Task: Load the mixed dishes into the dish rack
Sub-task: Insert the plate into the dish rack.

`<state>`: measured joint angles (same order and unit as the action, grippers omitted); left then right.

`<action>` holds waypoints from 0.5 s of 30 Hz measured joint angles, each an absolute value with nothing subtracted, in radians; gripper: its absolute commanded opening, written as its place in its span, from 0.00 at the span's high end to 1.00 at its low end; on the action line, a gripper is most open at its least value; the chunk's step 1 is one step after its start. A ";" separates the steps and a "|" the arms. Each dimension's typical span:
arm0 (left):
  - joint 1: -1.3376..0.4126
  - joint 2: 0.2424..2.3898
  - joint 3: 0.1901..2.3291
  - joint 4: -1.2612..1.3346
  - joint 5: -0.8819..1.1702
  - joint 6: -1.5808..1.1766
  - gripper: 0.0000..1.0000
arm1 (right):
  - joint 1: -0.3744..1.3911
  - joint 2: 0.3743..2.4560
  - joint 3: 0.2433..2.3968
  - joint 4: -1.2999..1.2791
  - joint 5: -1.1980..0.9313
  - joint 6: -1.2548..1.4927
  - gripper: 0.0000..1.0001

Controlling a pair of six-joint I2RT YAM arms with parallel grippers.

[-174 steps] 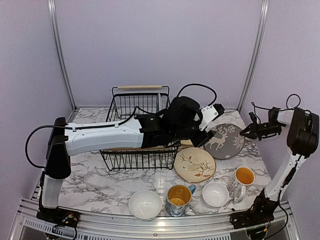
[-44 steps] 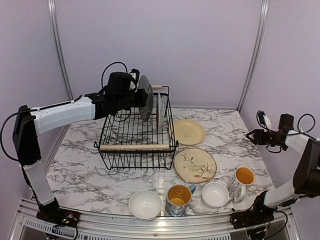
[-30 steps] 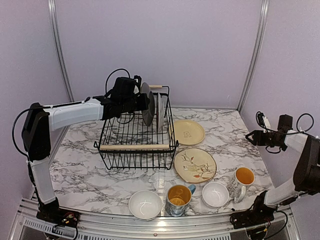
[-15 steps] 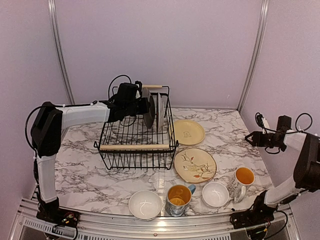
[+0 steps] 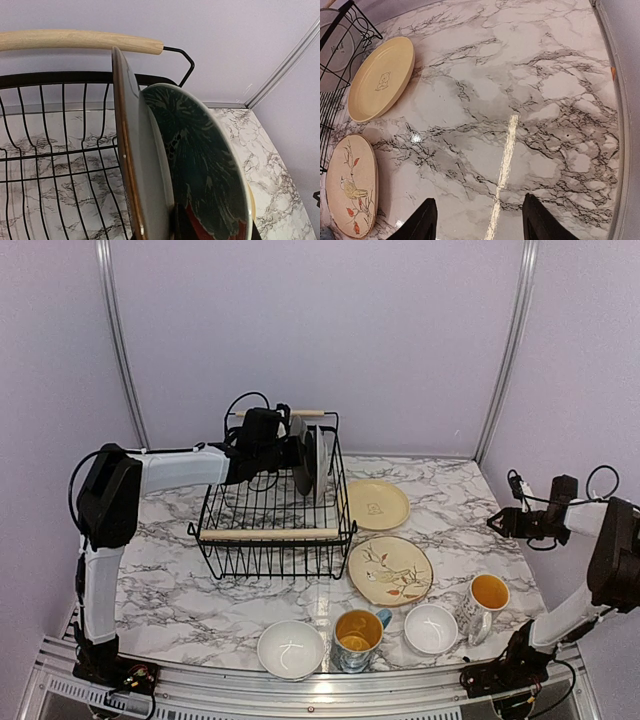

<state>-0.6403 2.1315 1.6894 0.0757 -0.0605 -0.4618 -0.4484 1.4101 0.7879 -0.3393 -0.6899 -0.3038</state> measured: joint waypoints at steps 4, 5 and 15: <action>-0.640 2.161 1.718 0.064 -0.062 -0.448 1.00 | -0.448 1.414 0.788 -0.340 -0.690 -0.304 0.44; -0.640 2.167 1.725 0.058 -0.062 -0.443 1.00 | -0.448 1.416 0.788 -0.340 -0.690 -0.304 0.44; -0.641 2.249 1.887 -0.073 -0.081 -0.403 1.00 | -0.448 1.437 0.788 -0.348 -0.691 -0.304 0.44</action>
